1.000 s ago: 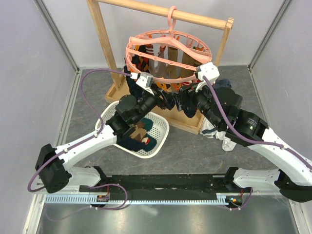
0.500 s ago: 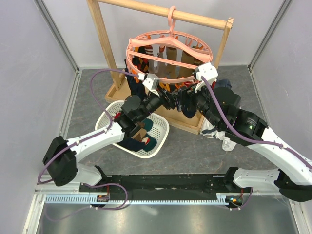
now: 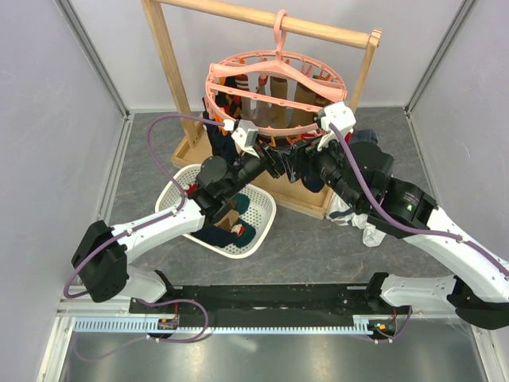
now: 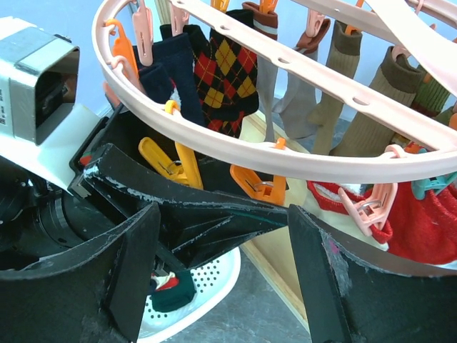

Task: Clip the socks to the hanger
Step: Open the clamp at the hanger.

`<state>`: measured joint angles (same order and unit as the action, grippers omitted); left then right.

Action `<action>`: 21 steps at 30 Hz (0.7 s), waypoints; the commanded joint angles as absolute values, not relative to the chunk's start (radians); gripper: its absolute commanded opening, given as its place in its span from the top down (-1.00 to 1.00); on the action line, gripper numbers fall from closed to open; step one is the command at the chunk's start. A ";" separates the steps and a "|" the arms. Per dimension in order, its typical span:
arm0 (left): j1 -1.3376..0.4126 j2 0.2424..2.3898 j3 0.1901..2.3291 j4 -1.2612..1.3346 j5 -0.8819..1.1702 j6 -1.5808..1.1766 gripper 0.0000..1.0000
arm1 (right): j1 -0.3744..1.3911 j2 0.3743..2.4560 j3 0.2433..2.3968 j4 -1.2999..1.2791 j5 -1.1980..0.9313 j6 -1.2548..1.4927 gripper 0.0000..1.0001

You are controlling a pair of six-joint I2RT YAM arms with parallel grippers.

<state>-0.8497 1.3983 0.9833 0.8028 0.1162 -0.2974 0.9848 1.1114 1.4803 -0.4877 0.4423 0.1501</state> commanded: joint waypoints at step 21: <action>-0.871 1.324 0.942 0.812 0.107 -0.270 0.96 | 0.976 1.232 1.609 -0.529 0.686 0.267 -0.16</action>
